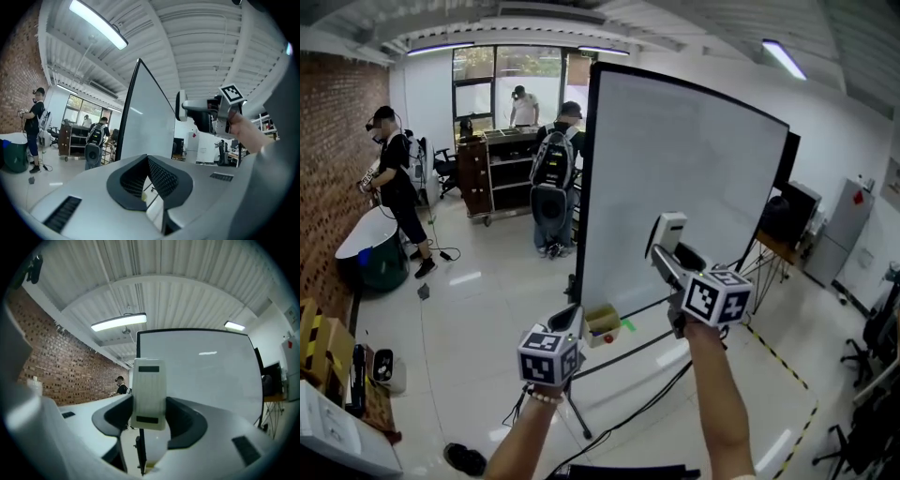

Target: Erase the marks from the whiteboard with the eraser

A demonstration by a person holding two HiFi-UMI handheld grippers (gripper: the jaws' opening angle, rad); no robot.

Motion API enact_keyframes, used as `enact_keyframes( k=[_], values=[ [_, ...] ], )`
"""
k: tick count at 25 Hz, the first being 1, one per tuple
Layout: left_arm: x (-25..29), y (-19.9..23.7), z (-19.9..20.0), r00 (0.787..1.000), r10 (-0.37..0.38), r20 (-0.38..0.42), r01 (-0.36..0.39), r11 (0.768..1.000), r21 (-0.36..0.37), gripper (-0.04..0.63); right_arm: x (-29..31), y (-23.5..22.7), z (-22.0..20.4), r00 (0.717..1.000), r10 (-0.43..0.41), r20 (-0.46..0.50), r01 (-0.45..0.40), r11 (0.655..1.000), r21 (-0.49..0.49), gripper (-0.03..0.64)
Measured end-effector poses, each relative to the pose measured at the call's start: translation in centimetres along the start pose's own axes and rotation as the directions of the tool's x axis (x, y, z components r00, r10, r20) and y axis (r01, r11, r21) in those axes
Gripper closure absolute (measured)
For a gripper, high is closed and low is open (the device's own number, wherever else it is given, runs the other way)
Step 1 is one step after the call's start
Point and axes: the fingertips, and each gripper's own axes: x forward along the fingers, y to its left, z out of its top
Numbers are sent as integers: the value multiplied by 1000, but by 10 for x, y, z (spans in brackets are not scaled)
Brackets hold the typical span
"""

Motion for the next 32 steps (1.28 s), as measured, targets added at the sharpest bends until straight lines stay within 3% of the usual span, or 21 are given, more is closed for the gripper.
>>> enact_keyframes(
  k=[7, 13, 19, 23, 32],
  values=[
    [34, 4, 60, 994, -76, 76, 77, 997, -8, 607, 75, 16, 120, 998, 32, 59, -29, 998, -58, 367],
    [58, 8, 115, 991, -43, 125, 36, 998, 52, 607, 136, 27, 170, 997, 52, 64, -48, 998, -50, 367],
    [67, -3, 131, 985, -60, 162, 49, 996, 71, 607, 161, 36, 216, 995, 47, 92, -38, 995, -92, 367],
    [78, -18, 135, 980, -94, 174, 82, 994, 75, 607, 178, 38, 233, 997, 59, 59, -51, 991, -126, 367],
    [109, -25, 145, 984, -71, 164, 62, 996, 62, 607, 200, 49, 240, 994, 106, 11, -102, 978, -182, 367]
  ],
)
